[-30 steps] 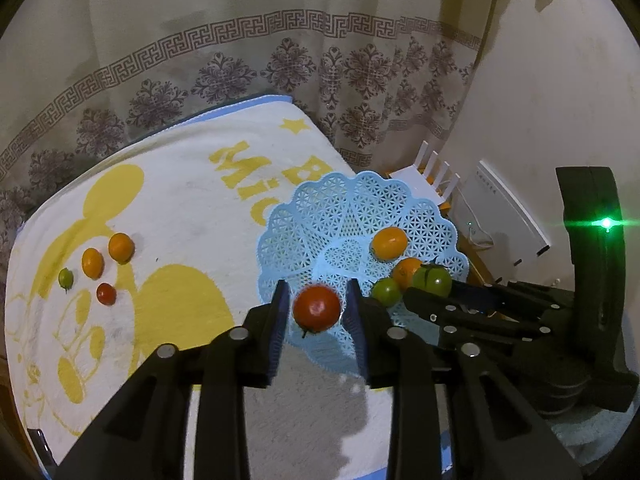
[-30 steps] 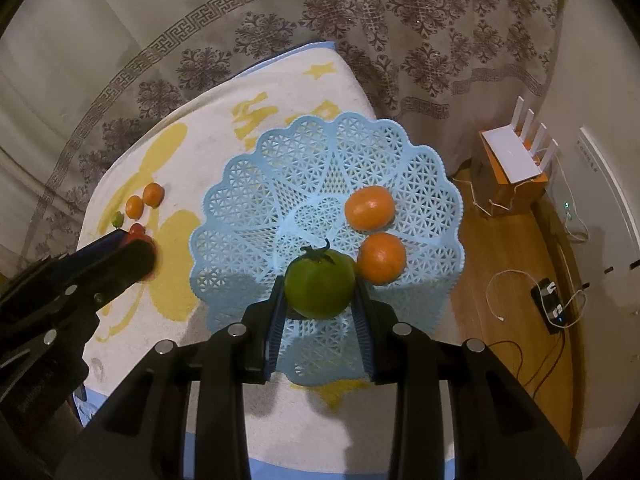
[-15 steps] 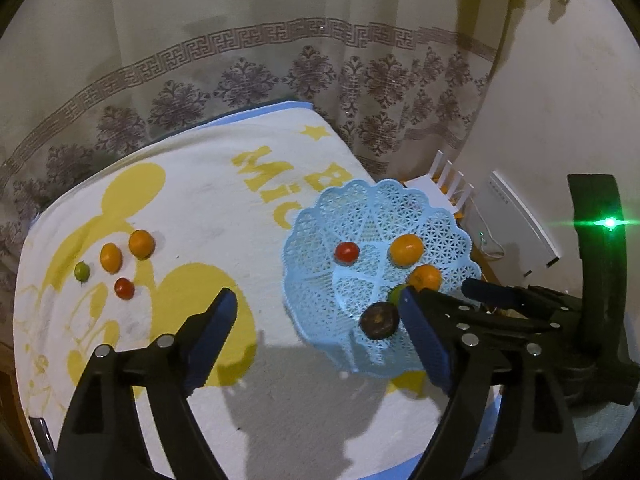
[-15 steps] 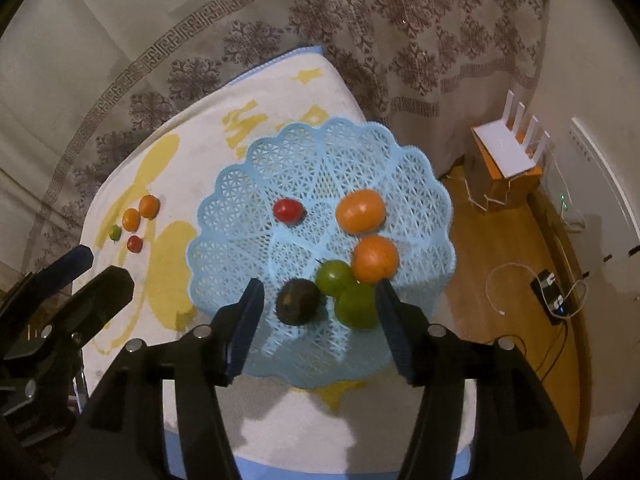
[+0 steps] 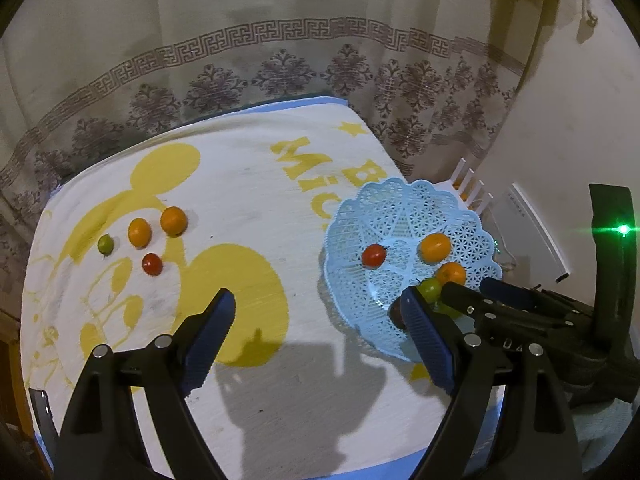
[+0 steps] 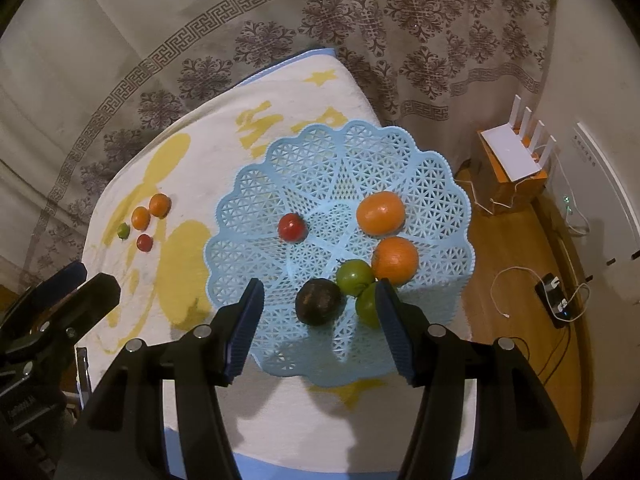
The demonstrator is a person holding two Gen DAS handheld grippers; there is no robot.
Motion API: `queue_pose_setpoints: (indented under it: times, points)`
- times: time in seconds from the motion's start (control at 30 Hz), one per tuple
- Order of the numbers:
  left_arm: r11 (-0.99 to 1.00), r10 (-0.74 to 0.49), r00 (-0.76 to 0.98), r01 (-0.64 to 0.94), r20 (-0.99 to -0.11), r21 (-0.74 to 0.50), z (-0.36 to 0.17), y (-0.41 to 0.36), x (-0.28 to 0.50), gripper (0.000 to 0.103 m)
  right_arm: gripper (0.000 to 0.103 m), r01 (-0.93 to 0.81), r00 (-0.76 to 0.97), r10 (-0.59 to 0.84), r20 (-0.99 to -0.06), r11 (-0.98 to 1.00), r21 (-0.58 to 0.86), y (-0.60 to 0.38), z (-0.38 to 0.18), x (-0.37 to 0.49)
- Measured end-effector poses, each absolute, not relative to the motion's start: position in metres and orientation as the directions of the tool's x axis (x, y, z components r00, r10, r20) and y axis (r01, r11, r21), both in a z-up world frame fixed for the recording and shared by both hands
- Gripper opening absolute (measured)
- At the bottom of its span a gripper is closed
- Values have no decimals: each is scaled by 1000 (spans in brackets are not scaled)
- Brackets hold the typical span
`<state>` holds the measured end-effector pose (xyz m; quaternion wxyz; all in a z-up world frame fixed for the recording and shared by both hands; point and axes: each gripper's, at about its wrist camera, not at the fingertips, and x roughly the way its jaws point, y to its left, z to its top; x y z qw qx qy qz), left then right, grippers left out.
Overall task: Organize fruits
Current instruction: 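Withdraw both open tools from the basket back over the remaining fruit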
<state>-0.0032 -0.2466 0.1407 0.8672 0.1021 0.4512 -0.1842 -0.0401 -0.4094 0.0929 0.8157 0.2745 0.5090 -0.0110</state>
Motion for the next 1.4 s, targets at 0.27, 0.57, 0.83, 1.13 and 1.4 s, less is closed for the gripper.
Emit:
queue_pose_setpoints:
  times: [0.27, 0.57, 0.83, 1.13, 1.4]
  points:
    - [927, -215, 535, 374, -817, 1, 143, -230, -4, 84, 59, 293, 485, 261, -835, 851, 436, -404, 96, -41]
    - [930, -213, 540, 367, -814, 0, 145, -222, -6, 84, 59, 294, 487, 259, -834, 851, 436, -404, 96, -43]
    - [942, -200, 539, 335, -818, -9, 144, -203, -5, 84, 67, 294, 486, 264, -833, 848, 441, -392, 98, -44]
    - [954, -182, 545, 300, -818, -12, 146, -178, -1, 84, 70, 267, 493, 280, -823, 852, 450, -371, 105, -36]
    - [964, -163, 545, 266, -822, -15, 145, -150, 5, 84, 70, 256, 484, 289, -826, 856, 449, -349, 105, -27]
